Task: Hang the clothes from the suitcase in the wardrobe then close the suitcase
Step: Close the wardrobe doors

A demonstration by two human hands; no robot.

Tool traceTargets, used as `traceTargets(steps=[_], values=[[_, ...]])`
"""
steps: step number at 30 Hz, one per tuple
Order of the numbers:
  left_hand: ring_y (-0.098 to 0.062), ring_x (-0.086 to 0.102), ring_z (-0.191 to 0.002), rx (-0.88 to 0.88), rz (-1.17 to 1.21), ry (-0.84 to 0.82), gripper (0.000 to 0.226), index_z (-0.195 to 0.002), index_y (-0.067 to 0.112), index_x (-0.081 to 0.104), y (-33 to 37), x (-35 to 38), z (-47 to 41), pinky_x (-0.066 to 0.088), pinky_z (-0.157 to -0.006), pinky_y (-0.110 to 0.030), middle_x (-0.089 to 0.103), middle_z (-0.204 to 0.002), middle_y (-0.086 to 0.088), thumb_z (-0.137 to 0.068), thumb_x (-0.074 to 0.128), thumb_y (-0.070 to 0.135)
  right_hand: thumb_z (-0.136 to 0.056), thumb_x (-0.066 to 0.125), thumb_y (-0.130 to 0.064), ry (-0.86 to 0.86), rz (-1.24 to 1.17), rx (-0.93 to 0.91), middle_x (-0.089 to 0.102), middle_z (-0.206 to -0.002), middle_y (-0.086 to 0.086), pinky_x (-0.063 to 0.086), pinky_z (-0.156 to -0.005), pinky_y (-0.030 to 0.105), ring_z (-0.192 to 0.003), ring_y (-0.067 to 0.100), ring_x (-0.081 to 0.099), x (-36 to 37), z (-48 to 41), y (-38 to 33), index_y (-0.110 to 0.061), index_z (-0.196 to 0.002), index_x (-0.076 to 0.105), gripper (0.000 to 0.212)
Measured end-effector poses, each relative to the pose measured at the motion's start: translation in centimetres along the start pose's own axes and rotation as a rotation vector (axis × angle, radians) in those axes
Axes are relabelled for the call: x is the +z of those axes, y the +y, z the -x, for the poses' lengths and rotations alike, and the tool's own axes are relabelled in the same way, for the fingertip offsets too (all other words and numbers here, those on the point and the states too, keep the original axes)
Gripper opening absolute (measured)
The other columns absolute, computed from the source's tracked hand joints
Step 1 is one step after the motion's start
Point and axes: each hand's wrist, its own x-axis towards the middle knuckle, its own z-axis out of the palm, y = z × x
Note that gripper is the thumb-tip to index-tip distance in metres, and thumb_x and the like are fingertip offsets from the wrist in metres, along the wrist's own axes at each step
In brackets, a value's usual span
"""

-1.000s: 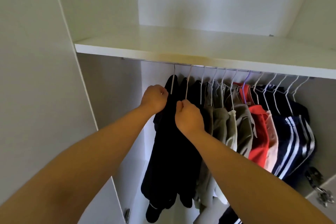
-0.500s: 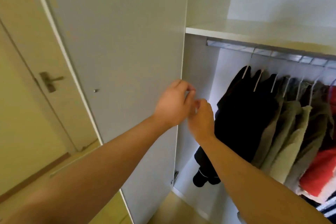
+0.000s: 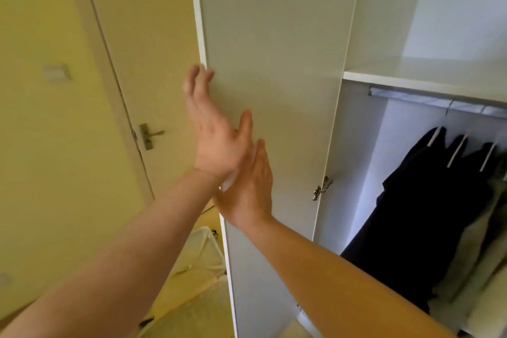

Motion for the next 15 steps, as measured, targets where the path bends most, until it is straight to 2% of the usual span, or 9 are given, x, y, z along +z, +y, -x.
traceTargets(steps=[2,3,5,8,10,15], values=[[-0.022,0.033,-0.147,-0.247,0.119,-0.056,0.082,-0.154,0.002,0.019,0.0,0.0,-1.2,0.030,-0.120,-0.042,0.031,-0.158,-0.011,-0.090,0.068,0.019,-0.084,0.060,-0.063,-0.065,0.073,0.079,-0.012,-0.166,0.020,0.010,-0.125,0.046,-0.155,0.030,-0.007,0.9,-0.1,-0.4,-0.015,-0.157,-0.017,0.116],[-0.015,0.042,-0.140,-0.332,0.157,-0.063,0.077,-0.155,0.009,0.020,0.0,0.0,-1.6,0.038,-0.115,-0.040,0.038,-0.156,-0.002,-0.093,0.064,0.022,-0.085,0.060,-0.061,-0.064,0.105,0.077,-0.016,-0.165,0.019,0.009,-0.125,0.047,-0.155,0.030,-0.009,1.2,-0.3,-0.5,-0.016,-0.156,-0.021,0.117],[-0.009,0.053,-0.128,-0.391,0.149,-0.013,0.065,-0.154,0.015,0.028,-0.2,-0.1,-1.7,0.045,-0.107,-0.038,0.050,-0.146,0.009,-0.096,0.057,0.020,-0.085,0.061,-0.057,-0.061,0.124,0.084,-0.016,-0.166,0.018,0.011,-0.125,0.048,-0.155,0.030,-0.008,1.4,-0.2,-0.2,-0.017,-0.156,-0.024,0.118],[-0.012,0.059,-0.119,-0.322,0.161,0.041,0.056,-0.146,0.010,0.040,0.4,-0.5,-0.9,0.050,-0.100,-0.040,0.060,-0.132,0.002,-0.094,0.057,0.017,-0.080,0.062,-0.049,-0.020,0.113,0.066,-0.009,-0.166,0.020,0.015,-0.124,0.048,-0.155,0.032,-0.003,0.3,0.9,-0.4,-0.014,-0.158,-0.018,0.116],[-0.018,0.062,-0.104,-0.236,0.180,0.043,0.048,-0.136,0.006,0.045,1.6,0.0,-0.3,0.053,-0.090,-0.043,0.062,-0.118,-0.005,-0.091,0.059,0.014,-0.074,0.062,-0.042,0.000,0.036,0.081,-0.005,-0.167,0.020,0.014,-0.124,0.046,-0.155,0.030,-0.003,-0.8,2.0,0.2,-0.013,-0.159,-0.013,0.116],[-0.029,0.059,-0.100,0.006,0.297,-0.009,0.043,-0.123,-0.012,0.039,6.7,1.6,1.4,0.050,-0.085,-0.048,0.052,-0.113,-0.015,-0.087,0.060,-0.001,-0.070,0.063,-0.025,0.047,-0.244,0.077,0.014,-0.166,0.007,0.022,-0.123,0.043,-0.155,0.021,0.009,-5.9,4.9,3.3,-0.019,-0.160,0.004,0.107]])
